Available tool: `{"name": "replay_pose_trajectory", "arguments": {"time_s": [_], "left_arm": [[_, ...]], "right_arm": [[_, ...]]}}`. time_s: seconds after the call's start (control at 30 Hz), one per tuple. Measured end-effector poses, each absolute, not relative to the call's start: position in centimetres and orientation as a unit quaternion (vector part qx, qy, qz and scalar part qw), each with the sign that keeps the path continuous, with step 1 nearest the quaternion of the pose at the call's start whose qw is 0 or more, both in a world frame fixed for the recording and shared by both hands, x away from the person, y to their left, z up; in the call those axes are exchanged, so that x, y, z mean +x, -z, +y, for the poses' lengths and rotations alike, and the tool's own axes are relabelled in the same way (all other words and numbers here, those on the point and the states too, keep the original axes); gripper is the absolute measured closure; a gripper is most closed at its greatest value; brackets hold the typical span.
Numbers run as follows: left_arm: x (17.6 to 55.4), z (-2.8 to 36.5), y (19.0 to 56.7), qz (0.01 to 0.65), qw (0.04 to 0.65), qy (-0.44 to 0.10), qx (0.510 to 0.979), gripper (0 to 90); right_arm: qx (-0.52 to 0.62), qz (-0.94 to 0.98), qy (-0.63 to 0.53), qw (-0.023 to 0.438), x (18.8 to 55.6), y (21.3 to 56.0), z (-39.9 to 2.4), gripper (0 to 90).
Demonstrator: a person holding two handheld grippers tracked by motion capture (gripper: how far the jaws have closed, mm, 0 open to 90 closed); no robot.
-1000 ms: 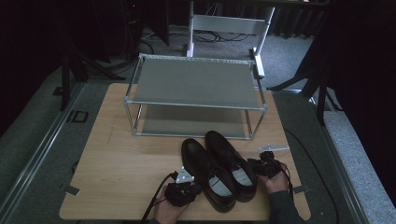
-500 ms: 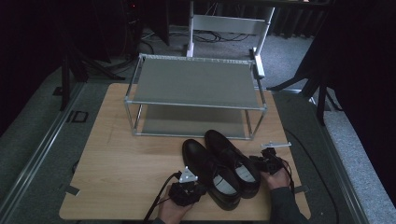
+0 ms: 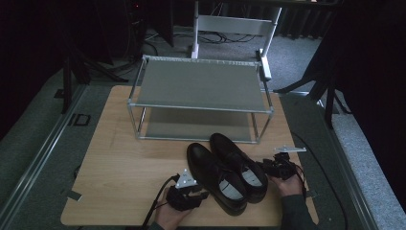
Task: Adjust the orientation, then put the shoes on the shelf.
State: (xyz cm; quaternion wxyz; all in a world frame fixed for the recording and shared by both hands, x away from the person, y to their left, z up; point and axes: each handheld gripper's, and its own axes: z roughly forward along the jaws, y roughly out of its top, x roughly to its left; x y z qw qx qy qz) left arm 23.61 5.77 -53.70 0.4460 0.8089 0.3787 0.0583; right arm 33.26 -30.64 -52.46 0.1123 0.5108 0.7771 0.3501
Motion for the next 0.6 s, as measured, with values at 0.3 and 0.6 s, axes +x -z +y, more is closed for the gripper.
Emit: {"name": "replay_pose_trajectory", "arguments": {"time_s": [0.3,0.6], "left_arm": [[24.7,9.0,53.6,0.426,0.428,-0.106,0.790,61.9],[24.8,10.4,53.8,0.446,0.411,-0.126,0.785,60.8]], "right_arm": [[0.492,0.770,-0.377,0.149,30.5,49.0,-30.4,51.4],[0.480,0.763,-0.400,0.165,28.5,46.8,-29.4,48.6]]}}
